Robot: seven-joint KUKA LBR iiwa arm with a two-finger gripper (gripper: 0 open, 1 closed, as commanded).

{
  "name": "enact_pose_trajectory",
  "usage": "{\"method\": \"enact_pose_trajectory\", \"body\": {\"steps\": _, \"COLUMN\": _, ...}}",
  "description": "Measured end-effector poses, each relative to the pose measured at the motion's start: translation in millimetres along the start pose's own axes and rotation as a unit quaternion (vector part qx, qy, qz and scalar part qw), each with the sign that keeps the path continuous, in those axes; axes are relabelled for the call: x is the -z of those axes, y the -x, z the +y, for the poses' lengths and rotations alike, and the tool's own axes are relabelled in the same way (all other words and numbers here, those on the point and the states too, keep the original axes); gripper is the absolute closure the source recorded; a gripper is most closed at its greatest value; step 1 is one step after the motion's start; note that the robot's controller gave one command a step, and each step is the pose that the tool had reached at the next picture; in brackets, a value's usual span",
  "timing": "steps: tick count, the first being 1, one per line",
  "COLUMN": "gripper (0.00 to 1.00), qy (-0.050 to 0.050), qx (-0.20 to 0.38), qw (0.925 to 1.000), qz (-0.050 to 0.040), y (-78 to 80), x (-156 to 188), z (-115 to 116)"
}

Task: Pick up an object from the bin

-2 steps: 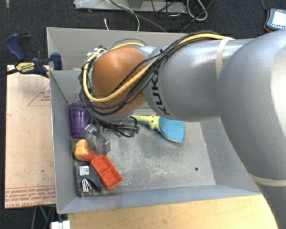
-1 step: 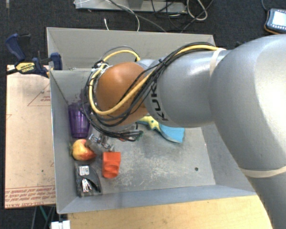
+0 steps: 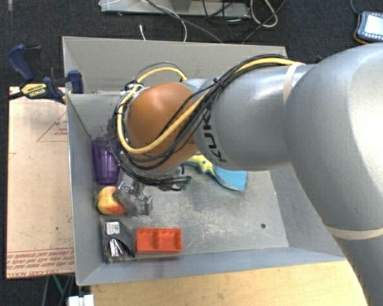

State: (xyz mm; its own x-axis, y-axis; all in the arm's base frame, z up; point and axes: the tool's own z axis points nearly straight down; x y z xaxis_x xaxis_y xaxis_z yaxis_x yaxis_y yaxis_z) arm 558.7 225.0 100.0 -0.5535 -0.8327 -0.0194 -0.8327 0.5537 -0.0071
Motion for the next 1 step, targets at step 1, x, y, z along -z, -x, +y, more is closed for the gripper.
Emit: {"method": "enact_pose_trajectory", "body": {"steps": 1, "gripper": 1.00, "qy": -0.011, "qx": -0.029, "qw": 0.9995, "qz": -0.0092, "y": -12.2, "x": -28.6, "z": -86.6}}
